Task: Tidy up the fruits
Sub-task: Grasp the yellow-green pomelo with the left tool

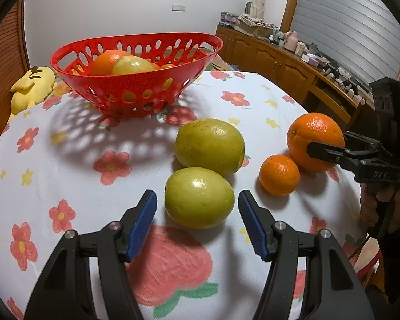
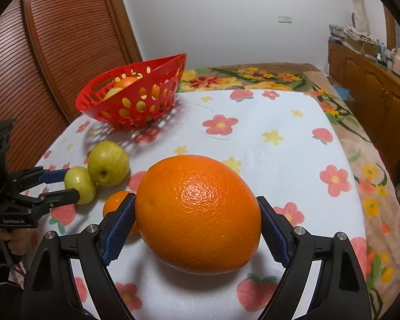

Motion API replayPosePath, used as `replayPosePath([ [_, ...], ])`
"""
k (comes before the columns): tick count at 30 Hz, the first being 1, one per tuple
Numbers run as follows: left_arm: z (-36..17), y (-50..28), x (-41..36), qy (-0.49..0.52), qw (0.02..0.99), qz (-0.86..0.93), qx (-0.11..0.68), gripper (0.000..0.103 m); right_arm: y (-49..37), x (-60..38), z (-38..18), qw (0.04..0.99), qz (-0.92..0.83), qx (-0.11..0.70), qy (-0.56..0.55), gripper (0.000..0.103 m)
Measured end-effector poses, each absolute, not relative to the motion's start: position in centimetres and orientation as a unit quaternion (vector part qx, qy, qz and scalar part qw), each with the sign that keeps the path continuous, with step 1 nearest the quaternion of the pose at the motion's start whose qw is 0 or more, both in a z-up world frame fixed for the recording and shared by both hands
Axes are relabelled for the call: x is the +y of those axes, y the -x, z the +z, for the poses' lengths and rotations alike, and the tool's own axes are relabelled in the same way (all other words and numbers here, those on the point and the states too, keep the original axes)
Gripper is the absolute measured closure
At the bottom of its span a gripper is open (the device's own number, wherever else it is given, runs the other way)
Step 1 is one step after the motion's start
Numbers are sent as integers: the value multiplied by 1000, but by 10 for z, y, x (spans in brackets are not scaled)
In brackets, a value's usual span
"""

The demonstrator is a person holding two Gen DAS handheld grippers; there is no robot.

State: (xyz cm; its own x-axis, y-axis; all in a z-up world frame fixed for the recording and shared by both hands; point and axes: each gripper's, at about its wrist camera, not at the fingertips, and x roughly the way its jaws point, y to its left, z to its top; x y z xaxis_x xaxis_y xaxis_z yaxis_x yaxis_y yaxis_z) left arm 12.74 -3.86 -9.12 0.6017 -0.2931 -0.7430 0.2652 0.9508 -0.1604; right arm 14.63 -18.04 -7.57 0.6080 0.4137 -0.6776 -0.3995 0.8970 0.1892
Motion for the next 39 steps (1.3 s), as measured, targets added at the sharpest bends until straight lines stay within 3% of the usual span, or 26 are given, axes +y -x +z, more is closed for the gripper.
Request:
replayPosePath([
  [21,-103,-137,-46,2,890,-151,430,40,-143,-185,-81,900,227,373,-20,14],
  [23,-104,-136,-45,5,891,-159,425,46,-143,-185,-81,899,227,373,-21,14],
  [29,-103,-134,-44,7,892,-159,423,48,-144,-184,-81,899,226,374,-19,14],
  [39,-73,-130,-26,21,908,-152,390,48,-146,-180,-77,899,225,376,-9,14],
])
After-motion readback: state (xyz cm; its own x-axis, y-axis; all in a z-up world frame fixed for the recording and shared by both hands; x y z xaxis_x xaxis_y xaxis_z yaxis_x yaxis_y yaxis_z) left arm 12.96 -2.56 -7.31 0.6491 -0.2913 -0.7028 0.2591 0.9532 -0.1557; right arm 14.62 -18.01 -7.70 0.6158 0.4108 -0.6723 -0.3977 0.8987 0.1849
